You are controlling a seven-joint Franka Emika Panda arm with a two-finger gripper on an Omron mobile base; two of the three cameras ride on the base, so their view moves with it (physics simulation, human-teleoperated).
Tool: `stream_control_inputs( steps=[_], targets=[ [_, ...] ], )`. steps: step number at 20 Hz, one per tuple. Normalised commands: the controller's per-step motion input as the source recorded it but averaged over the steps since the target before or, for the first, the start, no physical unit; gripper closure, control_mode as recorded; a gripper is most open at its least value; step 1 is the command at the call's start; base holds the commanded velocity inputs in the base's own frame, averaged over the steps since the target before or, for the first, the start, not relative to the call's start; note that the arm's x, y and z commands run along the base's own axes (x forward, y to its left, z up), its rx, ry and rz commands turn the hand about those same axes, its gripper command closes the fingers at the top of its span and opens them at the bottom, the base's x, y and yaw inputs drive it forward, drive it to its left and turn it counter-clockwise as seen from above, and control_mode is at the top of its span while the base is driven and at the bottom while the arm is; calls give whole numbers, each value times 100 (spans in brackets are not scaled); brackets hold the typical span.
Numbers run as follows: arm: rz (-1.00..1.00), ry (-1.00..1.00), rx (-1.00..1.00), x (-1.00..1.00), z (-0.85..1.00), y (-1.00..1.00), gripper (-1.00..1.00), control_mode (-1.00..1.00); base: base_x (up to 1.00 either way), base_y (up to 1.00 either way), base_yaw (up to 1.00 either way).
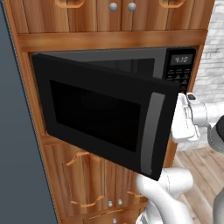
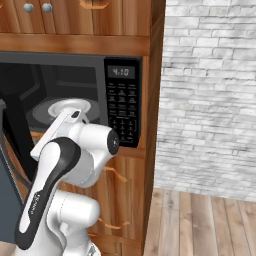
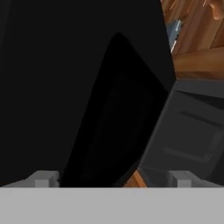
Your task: Pick the marshmallow from the counter and place it in the microwave. Then turn on the microwave.
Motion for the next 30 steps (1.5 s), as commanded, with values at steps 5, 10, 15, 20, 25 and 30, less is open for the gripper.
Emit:
stream_control_inputs(
  steps=[5,10,15,20,25,30],
  targets=[
    [12,-1,0,-41,0,13,-100,-100,0,0,0],
    [11,-1,0,-45,0,17,-100,-100,0,0,0],
    [6,-3,0,-40,0,19,-100,-100,0,0,0],
    [5,-4,0,-27,0,30,-100,-100,0,0,0],
    [3,-3,0,-16,0,39,-100,-100,0,0,0],
    [4,-4,0,-12,-1,46,-100,-100,0,0,0]
  ],
)
